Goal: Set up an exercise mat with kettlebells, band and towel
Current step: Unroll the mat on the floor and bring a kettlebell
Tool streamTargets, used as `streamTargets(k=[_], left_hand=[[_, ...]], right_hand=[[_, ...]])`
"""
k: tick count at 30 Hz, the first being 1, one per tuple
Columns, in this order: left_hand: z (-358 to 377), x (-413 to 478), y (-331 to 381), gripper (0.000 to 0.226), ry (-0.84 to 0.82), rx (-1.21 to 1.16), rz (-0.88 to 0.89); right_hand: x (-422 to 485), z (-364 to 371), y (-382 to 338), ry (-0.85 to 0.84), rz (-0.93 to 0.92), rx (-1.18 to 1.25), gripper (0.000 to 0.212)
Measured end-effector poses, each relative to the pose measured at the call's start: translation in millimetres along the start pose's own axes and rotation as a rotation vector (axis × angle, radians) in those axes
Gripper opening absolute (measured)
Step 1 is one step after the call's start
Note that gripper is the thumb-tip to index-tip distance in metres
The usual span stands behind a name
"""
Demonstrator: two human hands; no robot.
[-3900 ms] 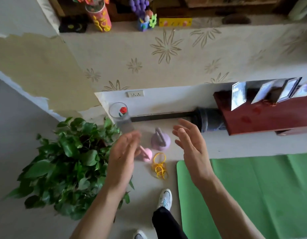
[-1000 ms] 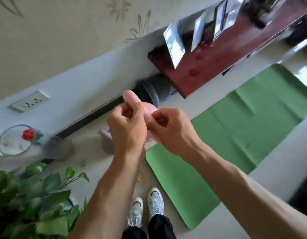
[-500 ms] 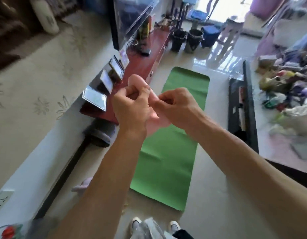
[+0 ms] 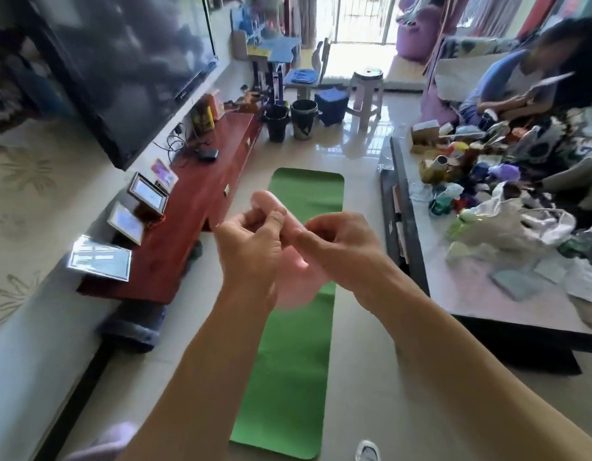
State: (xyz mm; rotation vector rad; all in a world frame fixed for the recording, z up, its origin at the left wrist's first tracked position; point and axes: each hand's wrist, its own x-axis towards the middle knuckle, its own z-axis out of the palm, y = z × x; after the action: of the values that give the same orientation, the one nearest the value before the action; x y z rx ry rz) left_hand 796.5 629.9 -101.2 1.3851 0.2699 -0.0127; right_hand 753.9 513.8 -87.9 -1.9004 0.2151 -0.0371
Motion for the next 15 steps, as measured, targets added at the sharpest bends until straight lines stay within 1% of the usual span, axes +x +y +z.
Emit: streamTargets(k=[2,5,10,15], left_hand=[[37.6,-11.7,-12.4,0.003,-0.009,-0.029,-0.020],[89.0,-24.1,-21.9,0.017,-0.001,-0.031,-0.058],[164.8,-24.9,-27.4,0.014,-0.055,-0.030,-0.098],[224.6,-3.2,-29.4,0.015,-0.111,0.012,-0.127]], right_hand=[[3.4,-40.2,15.0,-0.027,0.016,-0.006,0.032],[7.7,-90.3,30.9,-0.035,0.019,-0.013,0.030],[29.5,-156.3,54.3,0.023,0.041,0.023,0.030],[66.9,-196.4,81.0,0.065,0.066,0.161,0.028]])
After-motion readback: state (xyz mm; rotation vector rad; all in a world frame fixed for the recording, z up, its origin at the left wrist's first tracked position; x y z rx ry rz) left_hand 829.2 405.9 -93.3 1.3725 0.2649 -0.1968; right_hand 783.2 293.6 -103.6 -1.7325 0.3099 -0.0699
